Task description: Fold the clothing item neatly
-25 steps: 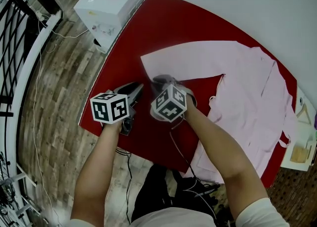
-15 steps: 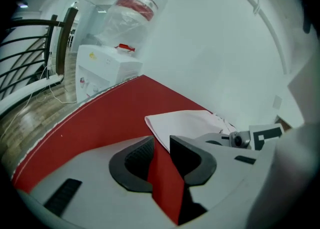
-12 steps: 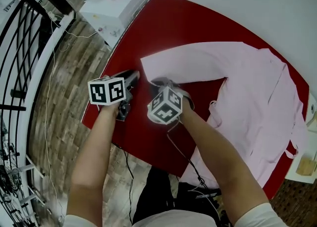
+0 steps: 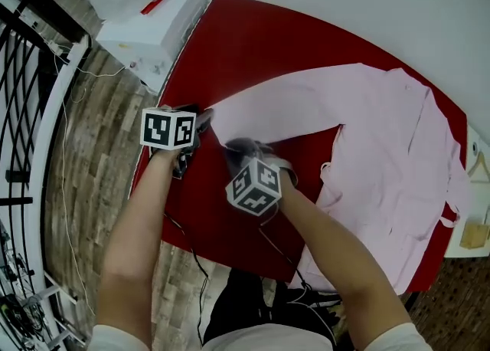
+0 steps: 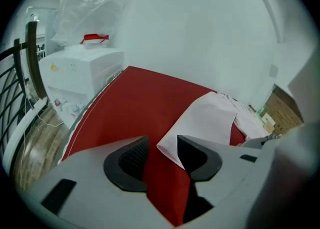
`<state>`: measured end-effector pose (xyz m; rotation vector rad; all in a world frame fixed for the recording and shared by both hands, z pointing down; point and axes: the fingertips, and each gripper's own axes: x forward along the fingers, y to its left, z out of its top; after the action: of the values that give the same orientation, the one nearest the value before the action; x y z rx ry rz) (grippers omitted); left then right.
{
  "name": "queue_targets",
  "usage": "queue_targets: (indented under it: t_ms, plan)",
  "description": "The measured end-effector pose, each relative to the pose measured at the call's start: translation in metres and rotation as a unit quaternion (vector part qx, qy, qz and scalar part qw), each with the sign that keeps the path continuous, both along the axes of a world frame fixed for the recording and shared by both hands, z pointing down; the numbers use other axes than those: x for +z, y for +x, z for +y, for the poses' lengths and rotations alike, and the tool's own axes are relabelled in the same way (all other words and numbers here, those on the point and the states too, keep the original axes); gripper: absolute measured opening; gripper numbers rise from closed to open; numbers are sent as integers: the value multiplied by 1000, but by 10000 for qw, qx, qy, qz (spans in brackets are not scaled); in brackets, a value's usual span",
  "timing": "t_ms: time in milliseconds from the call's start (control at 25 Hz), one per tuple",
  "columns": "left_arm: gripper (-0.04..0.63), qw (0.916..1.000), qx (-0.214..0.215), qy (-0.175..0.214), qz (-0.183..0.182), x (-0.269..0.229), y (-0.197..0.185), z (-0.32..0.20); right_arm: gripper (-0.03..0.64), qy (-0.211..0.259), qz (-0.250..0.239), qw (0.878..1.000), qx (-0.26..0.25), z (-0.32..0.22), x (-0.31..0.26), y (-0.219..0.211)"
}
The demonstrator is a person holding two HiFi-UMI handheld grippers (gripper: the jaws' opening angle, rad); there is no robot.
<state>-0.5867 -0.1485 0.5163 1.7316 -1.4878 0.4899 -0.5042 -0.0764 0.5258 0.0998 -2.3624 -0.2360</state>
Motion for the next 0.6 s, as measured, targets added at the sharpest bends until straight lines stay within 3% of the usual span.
queue_targets:
  t_ms: [200, 280, 360, 600]
  plan:
    - [167, 9984, 497, -280, 17, 15, 15, -2, 37, 31, 12, 9998, 170, 0, 1, 1]
    - [69, 9983, 494, -302, 108, 17, 14, -1, 35, 64, 16, 9997, 246, -1, 1, 1]
    - [26, 9978, 480, -243, 378, 16, 17, -1, 35, 99, 47, 9995, 306, -1, 2, 2]
    - [21, 9947, 624, 251, 781, -14, 27, -6, 35, 63, 2, 9977, 675, -2, -13, 10]
